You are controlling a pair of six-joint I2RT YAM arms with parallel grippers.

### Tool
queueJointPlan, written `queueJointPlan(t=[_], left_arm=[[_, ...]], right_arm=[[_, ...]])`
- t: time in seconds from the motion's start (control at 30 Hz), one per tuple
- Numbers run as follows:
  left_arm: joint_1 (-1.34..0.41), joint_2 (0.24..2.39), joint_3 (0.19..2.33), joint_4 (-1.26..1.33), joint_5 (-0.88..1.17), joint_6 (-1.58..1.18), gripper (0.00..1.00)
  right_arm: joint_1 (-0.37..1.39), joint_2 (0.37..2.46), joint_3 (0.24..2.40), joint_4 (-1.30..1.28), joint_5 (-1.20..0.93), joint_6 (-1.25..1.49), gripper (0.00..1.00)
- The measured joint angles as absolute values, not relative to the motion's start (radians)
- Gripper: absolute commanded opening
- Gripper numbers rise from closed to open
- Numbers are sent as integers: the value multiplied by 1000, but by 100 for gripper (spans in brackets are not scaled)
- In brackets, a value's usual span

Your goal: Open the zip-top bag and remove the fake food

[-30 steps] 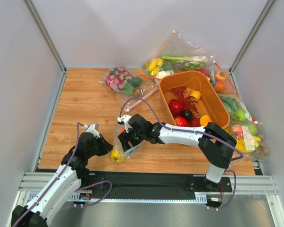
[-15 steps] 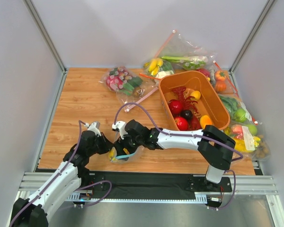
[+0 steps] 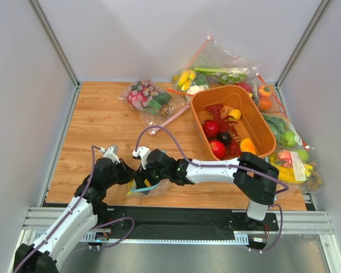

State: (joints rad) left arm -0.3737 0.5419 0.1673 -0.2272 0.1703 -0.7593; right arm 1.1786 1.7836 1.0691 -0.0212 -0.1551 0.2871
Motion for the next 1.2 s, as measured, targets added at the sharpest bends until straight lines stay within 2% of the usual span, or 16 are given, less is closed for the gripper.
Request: queueJointPlan(t=[0.03, 0.07, 0.37, 0.47, 0.53, 0.57, 0.6, 0.67, 0.77, 1.2], left_arm=[[-373, 540, 166, -227, 170, -760, 0], [-373, 537, 165, -227, 170, -761, 0], [-373, 524, 158, -217, 170, -762, 0], [-373, 524, 158, -211, 170, -762, 0], [-371, 521, 157, -205, 170, -763, 0], [-371, 519, 156, -204, 170, -766, 0], [-371, 514, 154, -202, 168, -770, 0], [-371, 506, 152, -201, 165, -774, 0], [-371, 489, 152, -212, 160, -776, 0], [-379, 478, 167, -294, 155, -772, 0]], right_arm=[[1183, 1785, 1065, -12, -139, 297, 87], [1186, 1787, 1061, -5, -126, 306, 100], [1203, 1831, 1049, 66, -33, 383, 100], [1204, 1843, 1049, 87, -20, 393, 96], [1204, 1848, 1049, 97, -17, 396, 83], [1204, 1848, 1049, 101, -15, 398, 63], [1204, 1850, 1049, 103, -12, 398, 56], [1204, 1850, 1048, 104, -5, 398, 41], [1206, 1848, 1045, 111, 1, 399, 31], [1169, 1625, 885, -47, 136, 414, 32]])
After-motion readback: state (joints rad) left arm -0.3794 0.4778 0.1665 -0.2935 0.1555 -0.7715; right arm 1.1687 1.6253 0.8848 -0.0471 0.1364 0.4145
